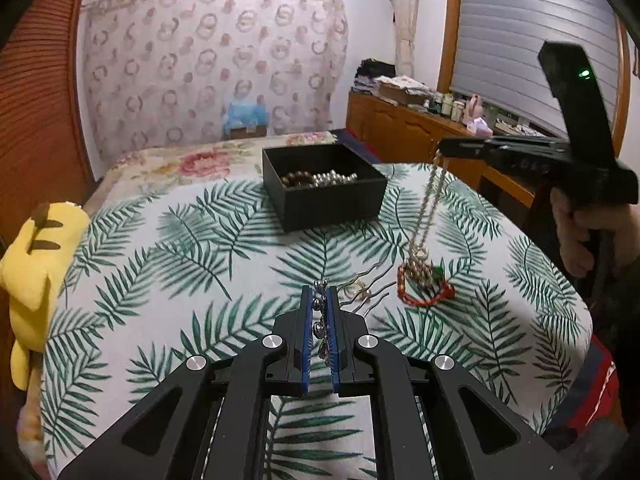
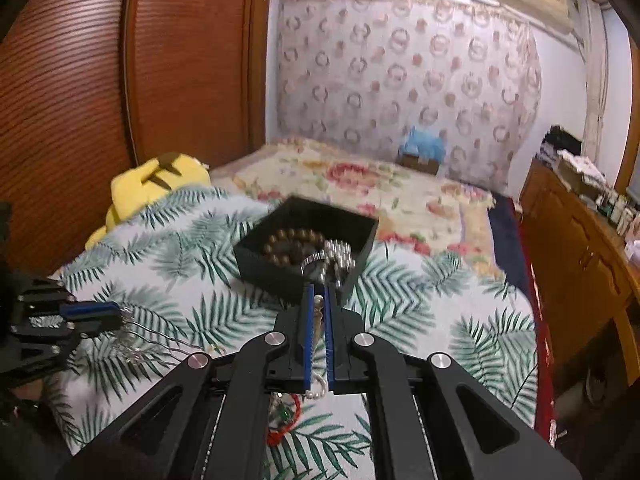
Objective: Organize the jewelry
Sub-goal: 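Lower hair ornament into black box with left tool while right tool lowers pearls in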
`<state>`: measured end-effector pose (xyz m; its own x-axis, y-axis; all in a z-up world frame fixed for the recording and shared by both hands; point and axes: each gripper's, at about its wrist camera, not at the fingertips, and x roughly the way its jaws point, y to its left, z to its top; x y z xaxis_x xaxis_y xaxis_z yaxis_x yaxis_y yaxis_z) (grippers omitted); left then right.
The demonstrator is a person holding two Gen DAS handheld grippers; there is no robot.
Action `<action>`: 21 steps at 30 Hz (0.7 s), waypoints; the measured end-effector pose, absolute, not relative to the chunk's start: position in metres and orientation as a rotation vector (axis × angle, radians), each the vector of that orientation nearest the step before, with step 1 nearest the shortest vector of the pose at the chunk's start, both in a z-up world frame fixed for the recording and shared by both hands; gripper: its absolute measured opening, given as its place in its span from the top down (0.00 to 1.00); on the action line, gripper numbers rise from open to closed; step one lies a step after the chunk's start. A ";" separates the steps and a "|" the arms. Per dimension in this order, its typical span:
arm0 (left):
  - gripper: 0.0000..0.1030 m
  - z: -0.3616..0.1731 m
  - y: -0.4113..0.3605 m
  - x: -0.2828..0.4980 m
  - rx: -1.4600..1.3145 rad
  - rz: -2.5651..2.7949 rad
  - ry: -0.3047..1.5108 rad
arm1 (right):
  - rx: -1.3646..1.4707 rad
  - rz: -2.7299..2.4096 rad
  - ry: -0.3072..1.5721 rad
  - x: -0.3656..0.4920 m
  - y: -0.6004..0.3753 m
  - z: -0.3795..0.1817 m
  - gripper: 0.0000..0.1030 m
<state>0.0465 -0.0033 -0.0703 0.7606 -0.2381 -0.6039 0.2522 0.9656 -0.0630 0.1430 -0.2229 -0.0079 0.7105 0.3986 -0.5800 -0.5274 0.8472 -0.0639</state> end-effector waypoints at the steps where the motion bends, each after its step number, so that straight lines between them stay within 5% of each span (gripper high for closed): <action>1: 0.94 -0.068 -0.003 0.048 0.022 -0.264 0.648 | -0.232 0.519 0.571 0.141 -0.223 -0.002 0.95; 21: 0.94 -0.027 0.003 0.103 0.042 -0.229 0.571 | -0.237 0.509 0.416 0.155 -0.216 0.092 0.95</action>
